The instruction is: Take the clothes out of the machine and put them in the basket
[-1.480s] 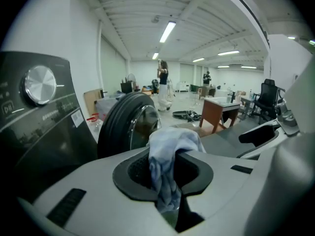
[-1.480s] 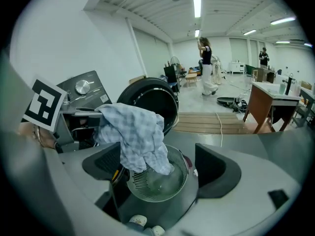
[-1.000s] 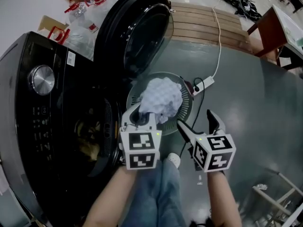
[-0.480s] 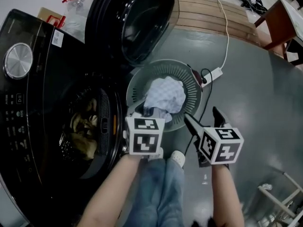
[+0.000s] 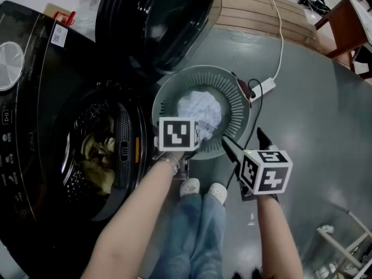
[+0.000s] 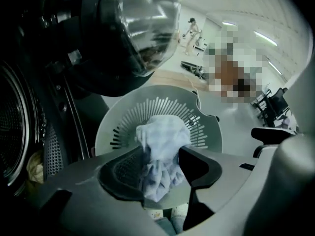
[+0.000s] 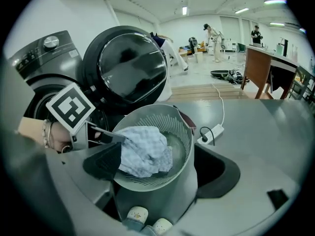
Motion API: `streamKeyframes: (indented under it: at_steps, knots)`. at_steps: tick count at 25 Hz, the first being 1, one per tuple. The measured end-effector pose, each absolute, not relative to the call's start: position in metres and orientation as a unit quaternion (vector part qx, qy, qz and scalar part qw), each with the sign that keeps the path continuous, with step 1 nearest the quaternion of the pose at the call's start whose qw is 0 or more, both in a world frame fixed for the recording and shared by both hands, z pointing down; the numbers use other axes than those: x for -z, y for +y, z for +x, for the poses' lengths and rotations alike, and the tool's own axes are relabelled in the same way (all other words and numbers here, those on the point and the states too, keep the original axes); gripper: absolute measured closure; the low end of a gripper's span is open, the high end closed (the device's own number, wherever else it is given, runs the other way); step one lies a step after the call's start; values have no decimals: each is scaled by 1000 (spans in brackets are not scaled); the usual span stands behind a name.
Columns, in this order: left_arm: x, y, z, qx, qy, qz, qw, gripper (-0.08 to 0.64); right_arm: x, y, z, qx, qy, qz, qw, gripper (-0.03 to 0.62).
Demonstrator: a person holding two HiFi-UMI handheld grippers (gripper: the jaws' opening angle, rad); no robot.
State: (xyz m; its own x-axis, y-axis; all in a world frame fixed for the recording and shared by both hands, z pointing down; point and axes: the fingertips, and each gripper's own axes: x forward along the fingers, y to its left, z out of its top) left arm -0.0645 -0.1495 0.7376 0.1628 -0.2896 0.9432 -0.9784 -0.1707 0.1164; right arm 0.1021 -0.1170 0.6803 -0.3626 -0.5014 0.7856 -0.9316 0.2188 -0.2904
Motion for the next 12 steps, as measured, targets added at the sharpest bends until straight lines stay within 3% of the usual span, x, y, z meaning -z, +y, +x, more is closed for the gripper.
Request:
streamKeyframes:
  at_steps: [4, 12]
  knots:
    - [-742, -147, -65, -426, -487, 631, 429, 196, -685, -113, 97, -387, -734, 480, 284, 130]
    - [-738, -131, -103, -465, -521, 599, 391, 140, -689, -105, 86, -387, -742, 459, 299, 129]
